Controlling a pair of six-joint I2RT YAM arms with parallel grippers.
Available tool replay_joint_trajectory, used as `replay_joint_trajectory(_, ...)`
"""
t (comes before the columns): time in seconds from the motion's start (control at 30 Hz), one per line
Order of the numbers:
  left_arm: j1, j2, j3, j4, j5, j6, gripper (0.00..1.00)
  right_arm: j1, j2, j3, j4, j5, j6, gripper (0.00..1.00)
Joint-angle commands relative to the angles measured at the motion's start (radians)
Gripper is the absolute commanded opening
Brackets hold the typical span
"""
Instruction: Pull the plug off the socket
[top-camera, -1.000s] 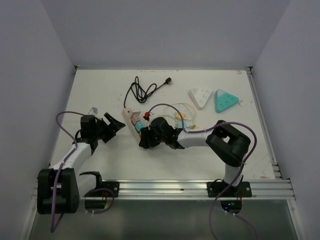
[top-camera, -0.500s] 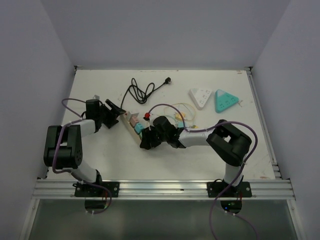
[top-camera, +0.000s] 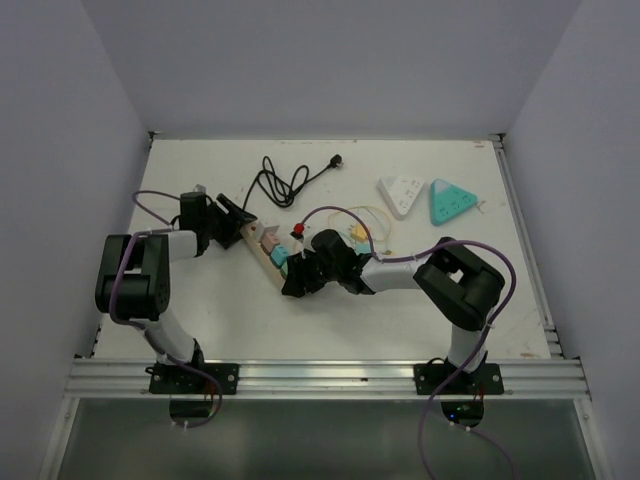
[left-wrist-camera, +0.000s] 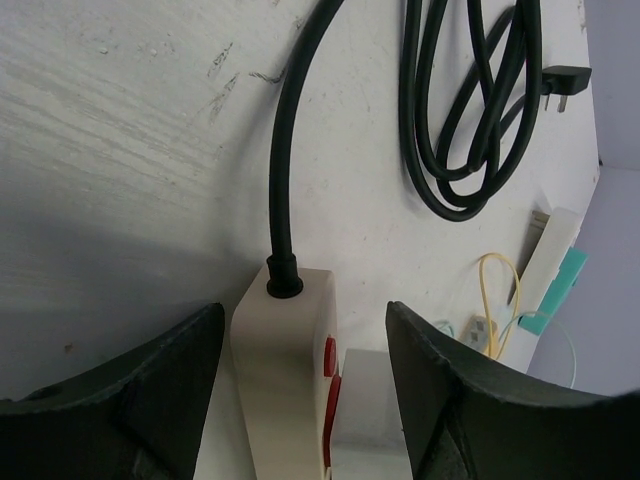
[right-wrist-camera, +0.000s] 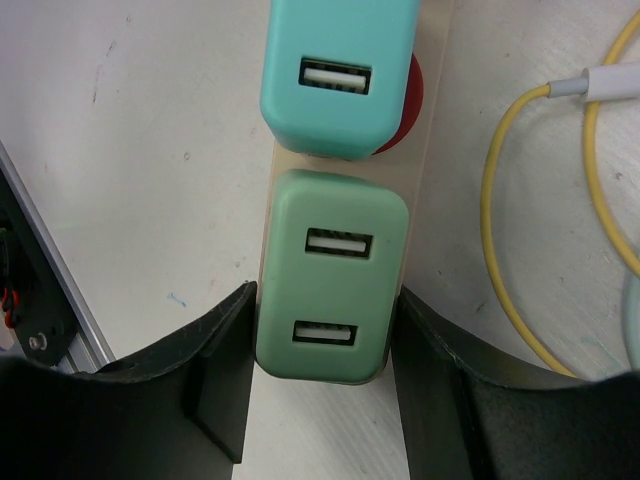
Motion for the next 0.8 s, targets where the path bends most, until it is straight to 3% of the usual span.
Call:
replay_joint_trajectory(0.0, -0.038, 0.032, -0.002, -0.009, -0.038, 0.002, 0.70, 0.004, -0.009, -0.014, 0.018, -0.046, -0.010, 0.00)
replay_joint_trajectory(0.27, -0.054, 0.056, -0.017, 0.001, -0.064, 0.001, 0.56, 0.003, 0.005, -0.014, 0.027, -0.065, -0.003, 0.00)
replay_joint_trajectory(0.6, -0.055, -0.009, 0.030, -0.017, -0.090, 0.087, 0.10, 0.004, -0.024, -0.018, 0.009, -0.062, -0.022, 0.01)
replay_joint_trajectory(0.63, -0.055, -0.040, 0.035, -0.028, -0.091, 0.101, 0.01, 0.003, -0.031, -0.018, 0.009, -0.062, -0.022, 0.10)
replay_joint_trajectory(0.7, -0.055, -0.077, 0.047, -0.034, -0.107, 0.136, 0.00, 0.004, -0.044, -0.019, 0.003, -0.055, -0.017, 0.26)
replay_joint_trajectory(0.77, -0.055, -0.137, 0.053, -0.041, -0.119, 0.154, 0.00, 0.004, -0.069, -0.018, -0.009, -0.049, -0.014, 0.51)
